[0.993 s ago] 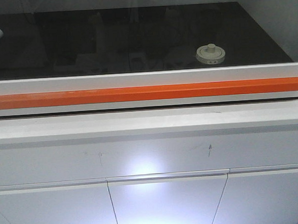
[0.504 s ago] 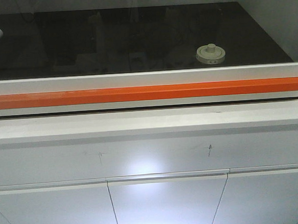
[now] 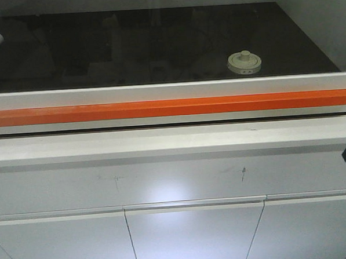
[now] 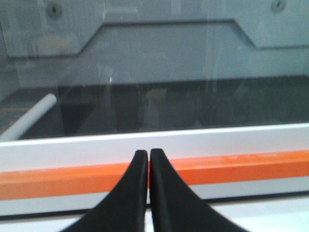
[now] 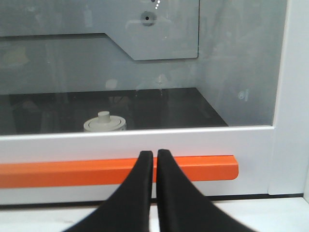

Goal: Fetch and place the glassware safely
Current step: 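Move both grippers under the orange sash handle bar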

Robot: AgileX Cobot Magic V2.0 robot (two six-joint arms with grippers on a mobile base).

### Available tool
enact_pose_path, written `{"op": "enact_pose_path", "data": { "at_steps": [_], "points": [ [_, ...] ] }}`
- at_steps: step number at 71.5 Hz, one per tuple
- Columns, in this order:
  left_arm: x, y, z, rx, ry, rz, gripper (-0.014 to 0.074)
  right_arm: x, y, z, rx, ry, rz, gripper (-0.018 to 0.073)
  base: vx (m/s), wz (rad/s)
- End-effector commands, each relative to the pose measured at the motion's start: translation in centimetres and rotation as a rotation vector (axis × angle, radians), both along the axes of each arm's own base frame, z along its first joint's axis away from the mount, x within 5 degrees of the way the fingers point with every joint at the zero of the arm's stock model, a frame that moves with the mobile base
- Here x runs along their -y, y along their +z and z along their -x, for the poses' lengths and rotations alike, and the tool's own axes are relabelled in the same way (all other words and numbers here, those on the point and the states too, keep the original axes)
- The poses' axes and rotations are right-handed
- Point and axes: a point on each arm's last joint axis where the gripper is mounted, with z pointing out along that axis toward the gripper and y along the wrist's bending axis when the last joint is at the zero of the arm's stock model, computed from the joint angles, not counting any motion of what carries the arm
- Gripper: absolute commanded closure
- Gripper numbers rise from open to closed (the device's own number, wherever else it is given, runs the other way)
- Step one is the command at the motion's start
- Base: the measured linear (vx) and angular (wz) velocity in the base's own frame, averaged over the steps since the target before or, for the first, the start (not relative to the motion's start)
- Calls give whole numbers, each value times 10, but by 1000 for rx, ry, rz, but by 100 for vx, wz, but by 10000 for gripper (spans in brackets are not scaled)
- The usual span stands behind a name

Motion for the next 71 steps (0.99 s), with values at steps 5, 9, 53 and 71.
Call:
{"op": "enact_pose_path", "data": {
  "at_steps": [5,9,53,71],
  "points": [
    [0,7,4,184,-4,19,603,-7,0,-15,112,66,87,563,0,0],
    [0,4,2,173,-3,15,603,-9,-4,-22,128,86,99,563,0,0],
    [1,-5,-14,194,-6,15,603,-10,-61,-96,81,116,49,563,0,0],
    [1,-5,-14,194,-6,15,603,-10,-73,-113,42,116,47,563,0,0]
  ]
}}
